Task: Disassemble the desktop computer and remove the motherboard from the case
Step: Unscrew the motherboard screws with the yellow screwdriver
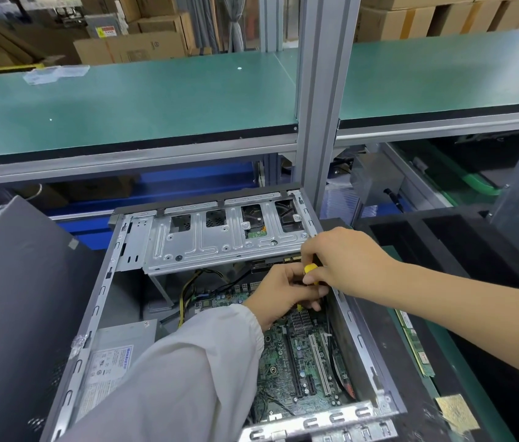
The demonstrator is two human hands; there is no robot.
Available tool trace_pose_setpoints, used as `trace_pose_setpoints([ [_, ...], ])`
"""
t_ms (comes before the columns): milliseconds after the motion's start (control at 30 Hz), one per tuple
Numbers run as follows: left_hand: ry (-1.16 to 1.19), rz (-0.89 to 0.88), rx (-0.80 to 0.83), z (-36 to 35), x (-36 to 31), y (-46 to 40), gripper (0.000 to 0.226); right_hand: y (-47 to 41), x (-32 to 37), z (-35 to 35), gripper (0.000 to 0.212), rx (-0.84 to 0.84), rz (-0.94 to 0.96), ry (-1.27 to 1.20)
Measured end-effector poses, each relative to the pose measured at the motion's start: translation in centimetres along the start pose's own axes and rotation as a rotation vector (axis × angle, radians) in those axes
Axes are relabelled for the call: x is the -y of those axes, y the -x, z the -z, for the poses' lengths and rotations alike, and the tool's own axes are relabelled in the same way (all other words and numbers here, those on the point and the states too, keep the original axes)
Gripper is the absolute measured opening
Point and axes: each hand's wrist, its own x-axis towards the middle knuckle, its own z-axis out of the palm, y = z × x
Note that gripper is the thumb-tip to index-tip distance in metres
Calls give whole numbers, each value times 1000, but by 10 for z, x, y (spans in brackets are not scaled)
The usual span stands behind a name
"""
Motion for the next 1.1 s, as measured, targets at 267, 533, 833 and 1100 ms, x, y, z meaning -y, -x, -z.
trace_pose_setpoints([
  [267, -24, 16, -16, 1, 1, -1, 18, 1, 0, -5, 35, -80, -23, 76],
  [533, -4, 2, 3, 5, 0, 0, 31, -1, 3, 0, 36, -28, 15, 91],
  [833, 15, 8, -9, 7, 4, -1, 23, -2, 6, 4, 29, 53, 15, 26],
  [1100, 5, 20, 3, 7, 5, 0, 12, -5, 5, 9, 28, 104, 41, 19],
])
